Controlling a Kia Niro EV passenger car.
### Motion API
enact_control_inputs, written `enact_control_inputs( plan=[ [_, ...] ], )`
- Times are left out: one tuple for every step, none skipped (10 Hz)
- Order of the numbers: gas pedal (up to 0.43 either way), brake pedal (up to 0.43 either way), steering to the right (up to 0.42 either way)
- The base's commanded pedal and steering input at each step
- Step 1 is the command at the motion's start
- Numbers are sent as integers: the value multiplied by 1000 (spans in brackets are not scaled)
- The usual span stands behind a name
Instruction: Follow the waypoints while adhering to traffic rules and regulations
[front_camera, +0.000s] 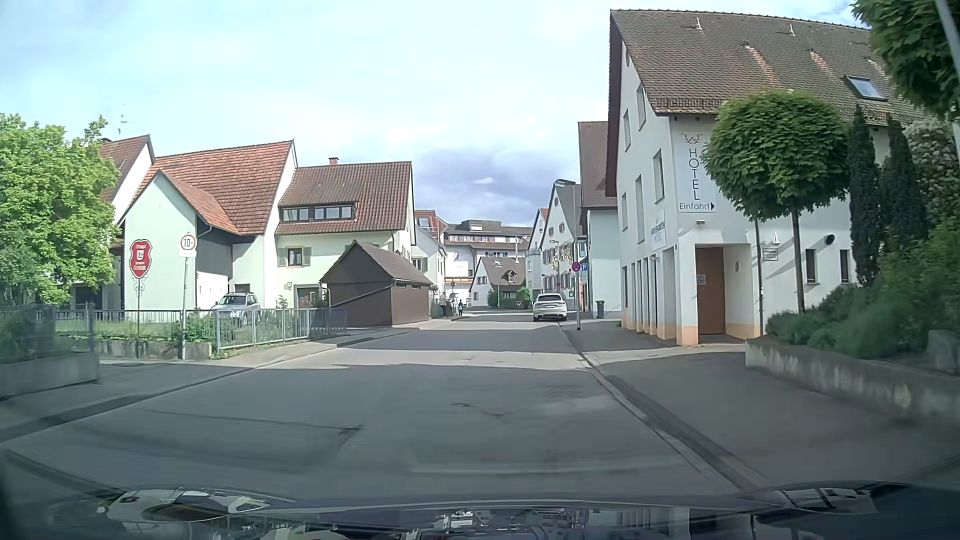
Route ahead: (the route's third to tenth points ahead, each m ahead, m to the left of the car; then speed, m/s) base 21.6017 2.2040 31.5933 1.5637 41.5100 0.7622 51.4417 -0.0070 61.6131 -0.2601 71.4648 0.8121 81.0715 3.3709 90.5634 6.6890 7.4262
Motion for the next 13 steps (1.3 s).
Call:
enact_control_inputs(
  plan=[
    [59,0,13],
    [59,0,13],
    [59,0,13],
    [59,0,13],
    [59,0,14],
    [59,0,13],
    [59,0,13],
    [59,0,13],
    [59,0,13],
    [59,0,11],
    [59,0,11],
    [59,0,11],
    [59,0,10]
  ],
)
